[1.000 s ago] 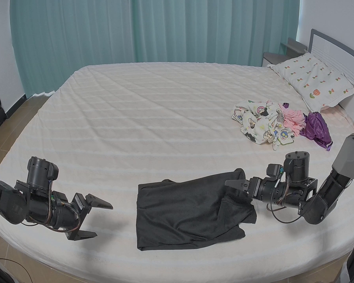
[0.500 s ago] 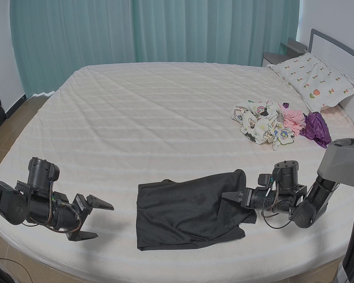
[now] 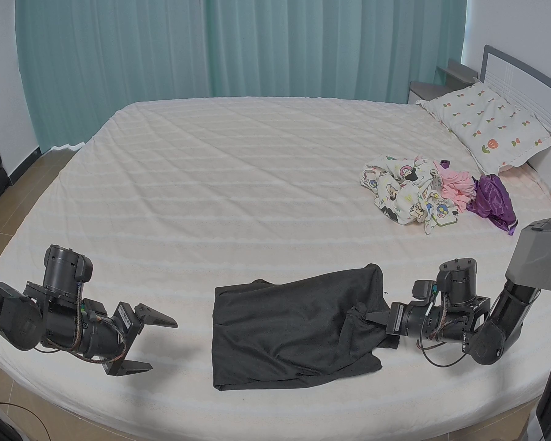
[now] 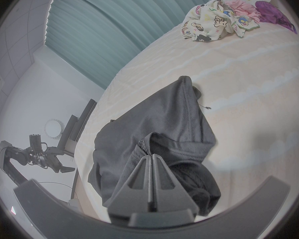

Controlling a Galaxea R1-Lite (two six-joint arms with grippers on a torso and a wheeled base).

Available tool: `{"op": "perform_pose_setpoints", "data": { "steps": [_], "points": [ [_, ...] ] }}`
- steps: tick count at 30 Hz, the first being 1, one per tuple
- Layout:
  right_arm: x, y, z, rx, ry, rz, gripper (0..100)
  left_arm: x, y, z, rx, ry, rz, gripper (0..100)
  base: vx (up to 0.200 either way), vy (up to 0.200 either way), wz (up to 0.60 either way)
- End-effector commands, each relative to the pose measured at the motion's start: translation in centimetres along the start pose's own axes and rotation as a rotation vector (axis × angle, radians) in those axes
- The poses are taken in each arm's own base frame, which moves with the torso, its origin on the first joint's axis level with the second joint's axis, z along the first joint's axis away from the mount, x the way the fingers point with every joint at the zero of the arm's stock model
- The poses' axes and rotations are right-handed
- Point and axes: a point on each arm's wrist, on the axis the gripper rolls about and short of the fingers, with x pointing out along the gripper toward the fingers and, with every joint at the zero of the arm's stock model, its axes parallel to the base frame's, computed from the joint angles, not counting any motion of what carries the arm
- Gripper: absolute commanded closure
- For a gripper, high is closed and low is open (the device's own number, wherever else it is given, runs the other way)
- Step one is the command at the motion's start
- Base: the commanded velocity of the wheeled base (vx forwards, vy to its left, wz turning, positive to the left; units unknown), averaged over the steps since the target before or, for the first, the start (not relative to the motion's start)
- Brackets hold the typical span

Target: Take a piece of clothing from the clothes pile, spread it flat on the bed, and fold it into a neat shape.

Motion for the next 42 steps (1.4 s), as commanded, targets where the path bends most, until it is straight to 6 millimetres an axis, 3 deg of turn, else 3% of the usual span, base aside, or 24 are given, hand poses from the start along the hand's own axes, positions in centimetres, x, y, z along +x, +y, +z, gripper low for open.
{"op": "perform_pose_setpoints", "data": {
  "steps": [1,13,19,42],
  "points": [
    [-1.1,0.0,-0.4,0.009,0.004,-0.008,100,0.0,0.0,0.0,0.0,0.0,-0.001,0,0.0,0.0,0.0],
    [-5.3,0.5,-0.9,0.023,-0.014,-0.023,100,0.0,0.0,0.0,-0.001,0.0,0.0,0,0.0,0.0,0.0],
    [-7.0,0.1,-2.8,0.04,0.049,-0.042,100,0.0,0.0,0.0,-0.001,0.0,0.0,0,0.0,0.0,0.0],
    [-10.2,-2.3,-5.6,0.024,0.137,-0.166,100,0.0,0.0,-0.1,0.001,0.002,0.0,0,0.0,0.0,0.0]
  ]
}}
